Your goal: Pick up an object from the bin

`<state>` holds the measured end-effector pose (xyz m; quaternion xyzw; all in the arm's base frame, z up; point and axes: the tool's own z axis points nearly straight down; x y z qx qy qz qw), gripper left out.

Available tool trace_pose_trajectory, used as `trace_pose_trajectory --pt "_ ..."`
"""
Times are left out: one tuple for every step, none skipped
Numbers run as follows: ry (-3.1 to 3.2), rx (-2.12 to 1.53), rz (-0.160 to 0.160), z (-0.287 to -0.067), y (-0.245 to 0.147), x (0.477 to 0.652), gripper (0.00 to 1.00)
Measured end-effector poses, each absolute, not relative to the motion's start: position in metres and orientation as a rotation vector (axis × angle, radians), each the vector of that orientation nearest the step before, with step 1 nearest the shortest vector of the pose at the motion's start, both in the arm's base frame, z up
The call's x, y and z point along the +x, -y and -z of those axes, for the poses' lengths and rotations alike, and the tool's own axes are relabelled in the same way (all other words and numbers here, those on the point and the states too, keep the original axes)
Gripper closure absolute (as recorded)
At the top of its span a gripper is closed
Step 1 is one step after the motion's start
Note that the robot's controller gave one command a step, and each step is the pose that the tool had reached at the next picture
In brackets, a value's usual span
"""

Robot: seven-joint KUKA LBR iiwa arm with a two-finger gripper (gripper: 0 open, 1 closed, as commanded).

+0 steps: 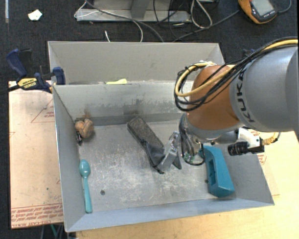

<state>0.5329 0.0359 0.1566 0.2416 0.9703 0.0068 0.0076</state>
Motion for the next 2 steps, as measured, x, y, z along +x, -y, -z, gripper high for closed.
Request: trace_pose_trajectory --pt "-3.035 0.756 -0.021 -0.1602 -0.036 0.5326 1.0" --pt "-3.036 0.754 -0.022 -0.1668 -0.0363 0.5329 1.0"
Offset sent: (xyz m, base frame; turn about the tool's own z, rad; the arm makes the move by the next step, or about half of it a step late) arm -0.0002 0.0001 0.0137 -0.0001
